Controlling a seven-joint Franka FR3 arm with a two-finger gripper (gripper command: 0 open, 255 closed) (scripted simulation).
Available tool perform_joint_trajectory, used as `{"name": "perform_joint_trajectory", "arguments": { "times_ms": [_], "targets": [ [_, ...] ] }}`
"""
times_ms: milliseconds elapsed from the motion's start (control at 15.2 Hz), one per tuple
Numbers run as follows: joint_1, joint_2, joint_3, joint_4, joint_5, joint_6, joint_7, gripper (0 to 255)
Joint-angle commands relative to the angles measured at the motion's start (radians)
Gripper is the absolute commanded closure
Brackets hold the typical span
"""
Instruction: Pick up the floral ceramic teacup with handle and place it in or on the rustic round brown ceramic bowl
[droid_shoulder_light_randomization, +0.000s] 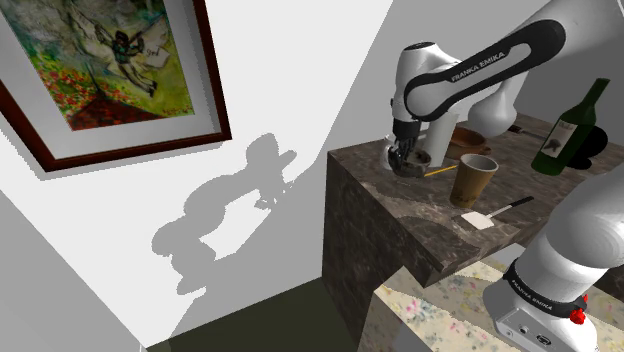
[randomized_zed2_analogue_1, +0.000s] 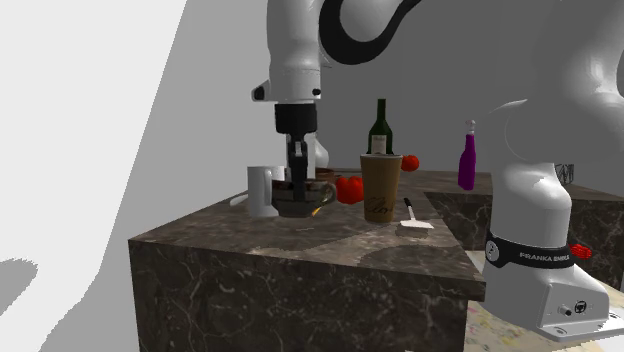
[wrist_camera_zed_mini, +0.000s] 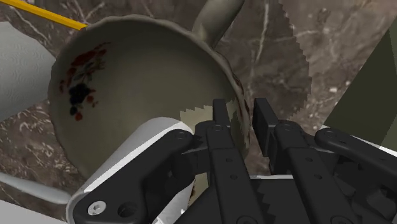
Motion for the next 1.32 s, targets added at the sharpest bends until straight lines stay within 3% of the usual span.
{"name": "perform_joint_trajectory", "arguments": {
  "times_ms": [0,1254],
  "targets": [
    [0.002,-0.011,0.000,0.020,0.004,-0.031,-0.004,255],
    [0.008,-0.107,-0.003,0.200,0.025,-0.305,-0.040,255]
  ]
}}
